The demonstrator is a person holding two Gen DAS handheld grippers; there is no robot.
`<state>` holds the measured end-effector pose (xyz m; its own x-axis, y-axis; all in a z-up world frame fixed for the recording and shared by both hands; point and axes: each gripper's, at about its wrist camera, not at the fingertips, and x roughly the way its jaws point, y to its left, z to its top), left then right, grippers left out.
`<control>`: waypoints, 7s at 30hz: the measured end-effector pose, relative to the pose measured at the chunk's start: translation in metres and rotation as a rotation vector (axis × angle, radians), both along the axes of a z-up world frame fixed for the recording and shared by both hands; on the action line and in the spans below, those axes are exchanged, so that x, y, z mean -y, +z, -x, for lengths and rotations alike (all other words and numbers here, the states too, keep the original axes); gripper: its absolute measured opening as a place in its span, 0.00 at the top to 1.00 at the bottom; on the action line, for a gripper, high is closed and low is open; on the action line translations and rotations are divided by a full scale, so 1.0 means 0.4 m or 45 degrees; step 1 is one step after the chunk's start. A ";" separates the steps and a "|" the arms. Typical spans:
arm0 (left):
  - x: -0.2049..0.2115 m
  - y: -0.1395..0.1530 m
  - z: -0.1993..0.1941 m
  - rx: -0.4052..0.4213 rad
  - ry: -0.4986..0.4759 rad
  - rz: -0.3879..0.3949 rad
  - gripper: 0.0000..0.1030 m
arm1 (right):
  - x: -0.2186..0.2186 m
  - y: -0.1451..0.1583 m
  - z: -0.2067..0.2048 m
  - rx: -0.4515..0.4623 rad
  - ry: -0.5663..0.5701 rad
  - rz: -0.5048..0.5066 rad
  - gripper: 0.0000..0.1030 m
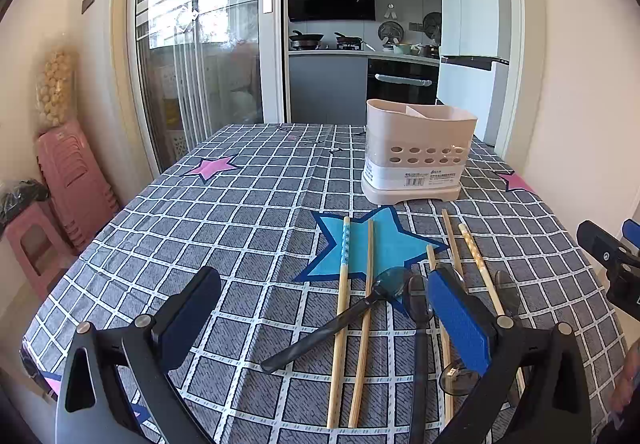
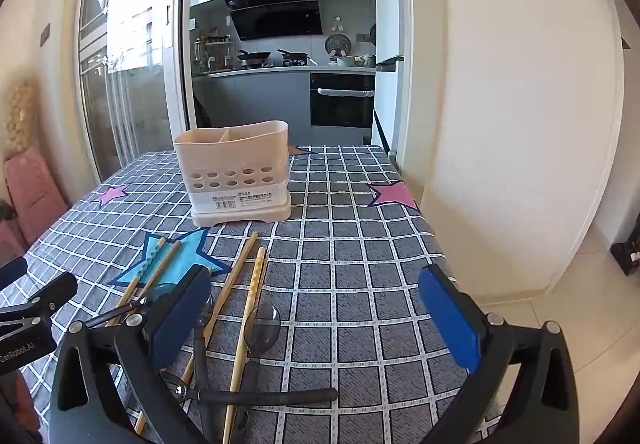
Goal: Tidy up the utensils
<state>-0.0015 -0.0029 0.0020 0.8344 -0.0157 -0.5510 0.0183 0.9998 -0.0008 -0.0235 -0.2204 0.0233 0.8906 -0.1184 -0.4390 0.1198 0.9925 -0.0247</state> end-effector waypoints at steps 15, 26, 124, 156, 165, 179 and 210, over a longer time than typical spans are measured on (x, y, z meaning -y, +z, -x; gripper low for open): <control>-0.007 0.005 0.006 0.012 -0.007 0.006 0.00 | 0.000 0.002 0.000 0.004 0.002 0.001 0.00; -0.003 0.013 0.009 0.024 -0.011 0.009 0.00 | -0.002 0.004 0.001 0.007 0.002 0.001 0.00; -0.104 -0.082 -0.177 -0.402 -0.014 0.010 0.00 | 0.046 -0.054 -0.150 -0.435 0.126 -0.143 0.00; 0.044 -0.154 -0.379 -0.726 -0.347 -0.100 0.45 | -0.132 -0.179 -0.432 -1.132 0.303 -0.035 0.86; 0.020 -0.112 -0.349 -0.567 -0.267 -0.014 0.63 | -0.100 -0.150 -0.429 -1.039 0.386 -0.293 0.92; -0.040 0.129 -0.288 -0.162 -0.178 0.159 0.63 | -0.026 0.083 -0.350 -0.542 0.576 -0.342 0.92; 0.128 0.323 -0.672 0.221 -0.106 0.250 0.63 | -0.058 0.328 -0.711 0.102 0.529 -0.141 0.92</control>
<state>0.2672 -0.0540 0.1314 0.9074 -0.1809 -0.3794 0.1175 0.9758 -0.1843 0.2609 -0.1972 0.1546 0.8844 0.3008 -0.3569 -0.2929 0.9530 0.0774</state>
